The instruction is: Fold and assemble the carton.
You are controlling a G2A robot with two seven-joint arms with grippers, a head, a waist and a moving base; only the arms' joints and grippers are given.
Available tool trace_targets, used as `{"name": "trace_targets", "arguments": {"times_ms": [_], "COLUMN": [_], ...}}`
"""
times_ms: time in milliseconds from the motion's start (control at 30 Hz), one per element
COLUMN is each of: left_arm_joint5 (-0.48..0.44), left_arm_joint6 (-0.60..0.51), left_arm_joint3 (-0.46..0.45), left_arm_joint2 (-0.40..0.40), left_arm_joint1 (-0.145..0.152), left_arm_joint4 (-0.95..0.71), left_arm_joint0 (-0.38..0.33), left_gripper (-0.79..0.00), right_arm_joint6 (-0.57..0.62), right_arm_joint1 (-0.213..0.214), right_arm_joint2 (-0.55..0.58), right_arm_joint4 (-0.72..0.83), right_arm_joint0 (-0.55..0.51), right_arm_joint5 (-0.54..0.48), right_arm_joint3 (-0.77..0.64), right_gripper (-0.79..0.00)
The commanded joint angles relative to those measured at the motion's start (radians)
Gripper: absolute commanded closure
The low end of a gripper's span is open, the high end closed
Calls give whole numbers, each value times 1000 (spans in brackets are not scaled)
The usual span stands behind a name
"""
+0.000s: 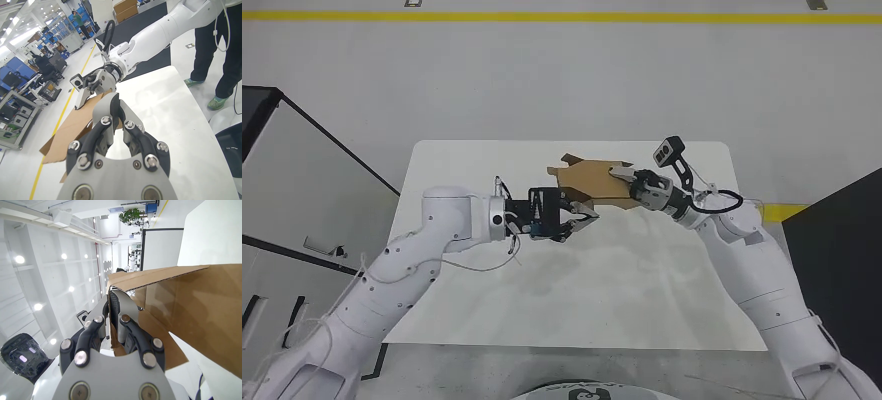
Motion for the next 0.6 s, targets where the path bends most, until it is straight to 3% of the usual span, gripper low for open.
{"name": "trace_targets", "arguments": {"times_ms": [0,333,567], "left_arm_joint5": [3,16,15], "left_arm_joint6": [-1,-30,-19], "left_arm_joint3": [-8,-62,-54], "left_arm_joint2": [-29,-229,-233], "left_arm_joint1": [6,42,44], "left_arm_joint4": [0,-13,-4], "left_arm_joint0": [12,113,136], "left_gripper": [0,0,0], "right_arm_joint6": [21,180,289], "right_arm_joint1": [1,3,-4], "right_arm_joint2": [13,67,52], "right_arm_joint4": [21,171,256], "right_arm_joint0": [-6,-14,-3], "right_arm_joint5": [-7,-58,-27], "right_arm_joint3": [8,51,64], "right_gripper": [0,0,0]}}
